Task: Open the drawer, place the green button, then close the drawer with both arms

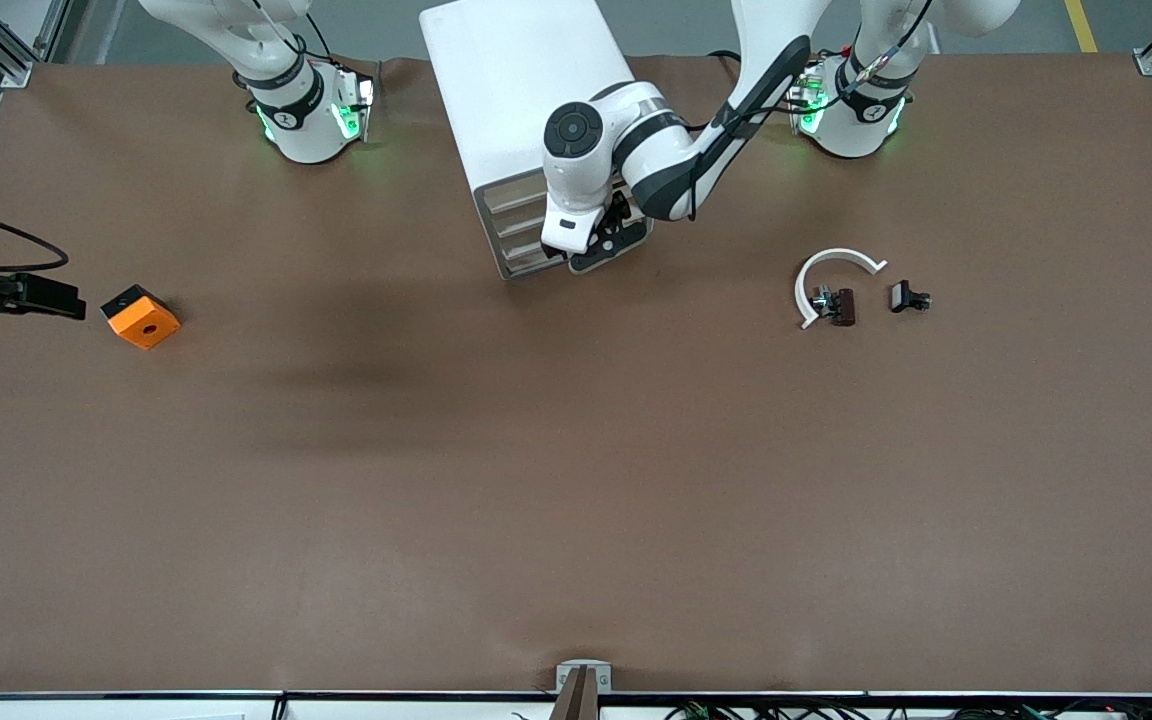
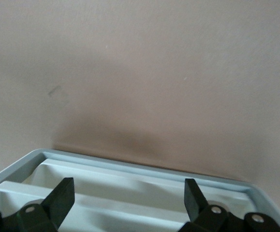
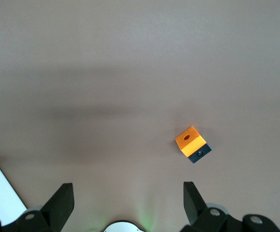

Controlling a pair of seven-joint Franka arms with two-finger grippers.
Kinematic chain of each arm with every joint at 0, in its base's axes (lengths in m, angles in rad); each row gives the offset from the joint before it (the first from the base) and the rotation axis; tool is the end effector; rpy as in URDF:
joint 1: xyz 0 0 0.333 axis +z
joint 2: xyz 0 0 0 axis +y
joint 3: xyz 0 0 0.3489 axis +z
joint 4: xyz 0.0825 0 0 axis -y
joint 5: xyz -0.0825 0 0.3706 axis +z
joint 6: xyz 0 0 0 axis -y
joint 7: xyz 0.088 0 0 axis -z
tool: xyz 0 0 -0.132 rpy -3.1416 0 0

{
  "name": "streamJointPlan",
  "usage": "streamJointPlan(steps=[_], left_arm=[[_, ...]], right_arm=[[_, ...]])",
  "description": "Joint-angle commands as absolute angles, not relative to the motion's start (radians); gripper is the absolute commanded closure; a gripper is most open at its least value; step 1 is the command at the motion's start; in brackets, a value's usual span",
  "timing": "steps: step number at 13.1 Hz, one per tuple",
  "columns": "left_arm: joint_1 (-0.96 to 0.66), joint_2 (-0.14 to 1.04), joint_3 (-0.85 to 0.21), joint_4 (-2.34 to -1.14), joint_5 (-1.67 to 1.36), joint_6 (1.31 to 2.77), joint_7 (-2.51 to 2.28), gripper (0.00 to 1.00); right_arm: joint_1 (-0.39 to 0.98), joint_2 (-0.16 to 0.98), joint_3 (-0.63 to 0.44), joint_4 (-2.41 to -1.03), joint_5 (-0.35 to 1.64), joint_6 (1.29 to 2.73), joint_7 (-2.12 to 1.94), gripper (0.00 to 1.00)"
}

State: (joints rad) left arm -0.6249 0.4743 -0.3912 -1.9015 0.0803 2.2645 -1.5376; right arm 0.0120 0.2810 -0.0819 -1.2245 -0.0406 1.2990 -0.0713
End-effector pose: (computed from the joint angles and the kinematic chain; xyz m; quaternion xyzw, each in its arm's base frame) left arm 0.3439 -0.5208 0.2746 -0.9666 -0.2470 0.0663 0.0179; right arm 0.5979 -0.0399 0.6053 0.9942 -0.0023 -0.1045 0.0241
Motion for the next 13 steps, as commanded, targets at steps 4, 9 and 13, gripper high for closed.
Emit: streamJointPlan(steps=[4,9,13], left_arm=[[-0.444,0.489,-0.407,-1.699,0.078,2.136,-1.49,0.0],[-0.254,0.468,-0.396,-1.494,0.142,1.93,-1.388,0.0],[-0.068,0.433,-0.397,-1.447,0.301,1.928,-1.138,0.0]], right_arm=[[-0.04,0.158,-0.061,-1.268,-0.028,1.244,-0.055,0.0],[-0.038,0.046,-0.061,-1.403,-0.025,1.302,-0.055,0.0],[-0.035,-0.152,-0.06,-1.679,0.02,1.472,0.003,0.0]])
